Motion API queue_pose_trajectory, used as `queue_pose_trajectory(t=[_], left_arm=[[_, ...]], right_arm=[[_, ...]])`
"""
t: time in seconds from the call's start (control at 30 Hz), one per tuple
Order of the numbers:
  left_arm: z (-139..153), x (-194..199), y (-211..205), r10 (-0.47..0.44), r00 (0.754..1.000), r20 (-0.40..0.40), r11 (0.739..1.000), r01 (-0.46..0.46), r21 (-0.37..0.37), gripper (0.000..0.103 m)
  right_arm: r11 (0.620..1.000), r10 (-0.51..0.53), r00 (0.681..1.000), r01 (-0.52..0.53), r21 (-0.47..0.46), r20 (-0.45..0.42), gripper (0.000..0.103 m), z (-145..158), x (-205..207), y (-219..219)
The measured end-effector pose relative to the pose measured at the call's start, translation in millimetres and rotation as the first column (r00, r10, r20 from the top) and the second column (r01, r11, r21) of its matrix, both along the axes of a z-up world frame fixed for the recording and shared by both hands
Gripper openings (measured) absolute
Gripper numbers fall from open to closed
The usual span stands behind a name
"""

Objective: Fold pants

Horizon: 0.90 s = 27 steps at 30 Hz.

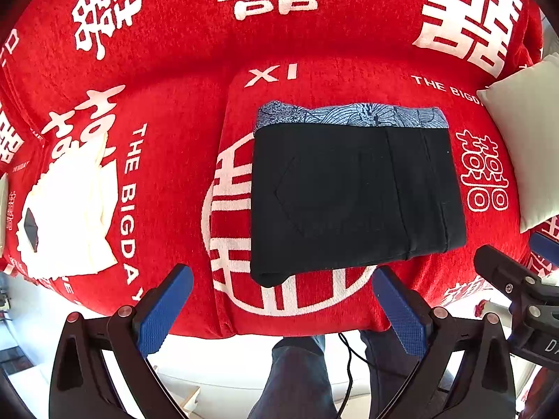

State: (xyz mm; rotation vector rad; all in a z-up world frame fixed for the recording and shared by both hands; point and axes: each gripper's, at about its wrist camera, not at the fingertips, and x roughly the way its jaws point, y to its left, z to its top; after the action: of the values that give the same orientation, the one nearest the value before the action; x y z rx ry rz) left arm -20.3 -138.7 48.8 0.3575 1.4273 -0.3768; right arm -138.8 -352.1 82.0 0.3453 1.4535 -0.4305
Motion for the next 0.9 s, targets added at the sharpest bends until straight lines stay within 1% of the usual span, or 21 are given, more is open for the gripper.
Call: queue_pose_trajectory(t=[0.73,0.9], left_arm=[[-4,5,8,0.021,1.0,0.006,1.0,-0.021,-0.007,0.103],[-3,6,8,0.007,1.0,0.018,1.0,-0.007,-0.019,0.103]], right_arm=[[1.0,0.022,1.0,-0.022,-0.001,-0.007,0.103,-5,10,4],[1.0,0.019,1.0,-0.019,-0.002,-0.01,0.103,-6,11,5]])
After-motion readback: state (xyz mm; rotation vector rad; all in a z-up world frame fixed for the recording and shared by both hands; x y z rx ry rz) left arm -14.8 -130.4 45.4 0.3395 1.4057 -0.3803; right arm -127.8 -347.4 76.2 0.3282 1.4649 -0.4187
